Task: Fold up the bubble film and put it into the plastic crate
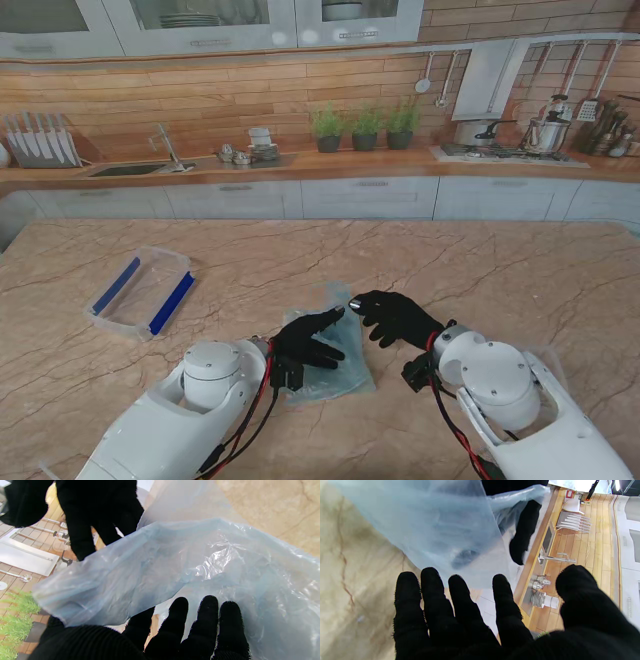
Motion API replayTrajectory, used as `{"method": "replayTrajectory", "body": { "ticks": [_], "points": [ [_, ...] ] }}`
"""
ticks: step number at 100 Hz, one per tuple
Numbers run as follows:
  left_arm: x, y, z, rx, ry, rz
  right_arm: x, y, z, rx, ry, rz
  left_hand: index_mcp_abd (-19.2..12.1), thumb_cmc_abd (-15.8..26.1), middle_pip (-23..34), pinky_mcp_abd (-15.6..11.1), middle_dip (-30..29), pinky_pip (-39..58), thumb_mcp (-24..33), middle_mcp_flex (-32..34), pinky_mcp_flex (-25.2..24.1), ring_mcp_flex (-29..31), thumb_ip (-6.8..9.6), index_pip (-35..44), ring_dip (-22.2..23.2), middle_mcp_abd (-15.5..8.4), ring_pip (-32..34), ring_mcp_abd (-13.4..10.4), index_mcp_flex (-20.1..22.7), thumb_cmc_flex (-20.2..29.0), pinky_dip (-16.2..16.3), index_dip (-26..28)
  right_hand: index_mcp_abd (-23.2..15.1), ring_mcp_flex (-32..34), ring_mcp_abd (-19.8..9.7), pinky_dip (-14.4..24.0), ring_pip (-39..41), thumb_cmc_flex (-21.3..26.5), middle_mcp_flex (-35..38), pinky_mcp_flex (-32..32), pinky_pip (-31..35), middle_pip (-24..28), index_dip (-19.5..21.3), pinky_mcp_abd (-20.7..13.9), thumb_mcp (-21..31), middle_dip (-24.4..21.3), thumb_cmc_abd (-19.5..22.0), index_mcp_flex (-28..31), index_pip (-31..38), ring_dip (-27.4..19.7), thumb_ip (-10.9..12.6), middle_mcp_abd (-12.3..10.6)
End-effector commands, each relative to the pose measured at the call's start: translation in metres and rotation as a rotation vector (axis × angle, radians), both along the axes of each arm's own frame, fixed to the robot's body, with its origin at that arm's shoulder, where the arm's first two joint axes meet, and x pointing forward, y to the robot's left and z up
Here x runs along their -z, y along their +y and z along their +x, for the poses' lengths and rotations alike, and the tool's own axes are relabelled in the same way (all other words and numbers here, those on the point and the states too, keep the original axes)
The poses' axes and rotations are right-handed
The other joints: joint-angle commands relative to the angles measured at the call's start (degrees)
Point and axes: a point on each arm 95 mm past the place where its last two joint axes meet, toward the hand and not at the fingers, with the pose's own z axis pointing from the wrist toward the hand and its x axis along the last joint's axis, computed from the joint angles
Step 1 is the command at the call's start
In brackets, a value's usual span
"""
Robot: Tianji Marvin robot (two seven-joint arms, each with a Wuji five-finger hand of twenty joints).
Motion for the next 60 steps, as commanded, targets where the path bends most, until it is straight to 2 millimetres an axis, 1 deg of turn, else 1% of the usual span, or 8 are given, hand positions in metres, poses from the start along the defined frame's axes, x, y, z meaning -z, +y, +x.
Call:
{"method": "replayTrajectory", "body": {
  "ticks": [1,20,39,46,51,53,59,60],
  "points": [
    [0.01,0.001,-0.006,-0.008,0.033,0.0,0.01,0.002,-0.005,-0.037,0.032,-0.018,0.8,0.7,-1.2,3.5,-0.7,-7.9,-3.2,-0.5,-1.8,-1.1,0.8,-3.1,-0.8,-0.4,-1.1,-0.1,0.2,-3.1,-1.7,-1.1,0.4,0.9,1.1,-0.8,-1.5,-1.8,1.9,0.0,1.6,-1.2,0.5,0.7,-1.8,0.0,4.7,-0.2,-2.3,-1.4,1.3,0.8],
    [0.01,0.003,-0.006,0.028,0.018,0.0,0.016,0.01,-0.005,-0.06,0.088,0.055,2.5,-3.2,-2.3,5.0,-1.1,-11.7,-3.1,-0.6,-0.9,-1.2,1.04,-7.8,-0.8,0.0,-2.2,0.2,1.9,-8.1,-1.0,-2.8,-6.4,-0.5,1.0,-1.8,-3.2,-2.8,-2.9,-0.4,-0.6,-3.7,0.3,0.6,-2.5,-0.9,5.5,-11.5,-5.2,-2.6,1.3,2.2],
    [0.011,0.003,-0.006,0.061,-0.02,0.037,0.018,0.02,-0.004,-0.071,0.116,0.148,3.2,-8.8,-2.0,6.3,-1.1,-12.5,-1.7,1.1,1.0,0.8,1.38,-8.9,-0.8,0.0,-2.0,0.3,3.9,-3.7,-0.6,-3.3,-13.5,-2.2,0.2,0.8,-4.7,-3.0,-6.9,-0.5,-4.6,-5.3,-4.9,0.1,-3.1,-1.6,5.9,-22.4,3.6,-3.3,1.1,1.0],
    [0.012,0.003,-0.005,0.078,-0.03,0.049,0.018,0.023,-0.004,-0.076,0.129,0.183,2.7,-10.3,-1.8,6.5,-1.1,-12.5,-0.6,1.3,1.5,1.2,1.61,-9.0,-0.8,-0.2,-1.9,0.2,4.0,-1.0,-0.5,-3.3,-14.8,-3.1,0.3,1.2,-5.2,-2.9,-7.9,-0.9,-5.4,-5.7,-7.8,-0.2,-3.3,-1.8,6.0,-22.9,3.2,-3.5,1.1,-0.1],
    [0.012,0.003,-0.005,0.095,-0.036,0.057,0.018,0.025,-0.004,-0.079,0.133,0.202,1.9,-11.3,-1.7,6.4,-1.1,-12.6,0.8,1.0,1.7,1.4,1.93,-8.9,-0.8,-0.3,-1.8,0.0,3.8,1.6,-0.4,-3.2,-15.2,-3.5,0.1,1.5,-5.4,-2.9,-8.2,-1.4,-5.6,-5.9,-9.3,-0.4,-3.4,-1.9,6.1,-22.6,2.0,-3.5,1.1,-1.0],
    [0.012,0.003,-0.005,0.102,-0.038,0.061,0.018,0.026,-0.004,-0.08,0.132,0.206,1.5,-13.0,-1.5,6.3,-1.4,-13.2,6.7,0.9,1.9,1.4,1.35,-8.3,-0.9,-0.6,-1.8,0.0,3.4,0.1,0.3,-2.6,-15.2,-3.7,-0.1,1.5,-5.5,-2.9,-8.3,-1.7,-5.7,-5.9,-9.4,-0.5,-3.4,-1.9,6.1,-22.7,1.9,-3.5,1.1,-1.3],
    [0.012,0.004,-0.004,0.127,-0.044,0.071,0.017,0.027,-0.004,-0.079,0.129,0.215,0.8,-14.3,-1.5,6.3,-1.5,-13.4,9.8,0.3,2.0,1.4,1.35,-8.1,-1.0,-0.8,-1.9,-0.3,2.6,1.2,0.6,-2.3,-15.6,-4.0,-0.5,1.6,-5.6,-2.8,-8.6,-1.9,-5.9,-5.9,-9.6,-0.8,-3.4,-1.9,6.1,-22.7,1.8,-3.5,1.1,-2.1],
    [0.012,0.004,-0.004,0.131,-0.045,0.073,0.017,0.028,-0.004,-0.079,0.128,0.216,0.7,-15.0,-1.5,6.3,-1.5,-13.3,12.8,0.2,2.0,1.4,0.99,-7.5,-1.0,-0.8,-1.9,-0.3,2.2,0.0,0.5,-2.2,-15.6,-4.0,-0.5,1.6,-5.6,-2.8,-8.5,-1.9,-5.9,-5.8,-9.7,-0.8,-3.4,-1.8,6.0,-22.7,1.8,-3.5,1.1,-2.3]
  ]
}}
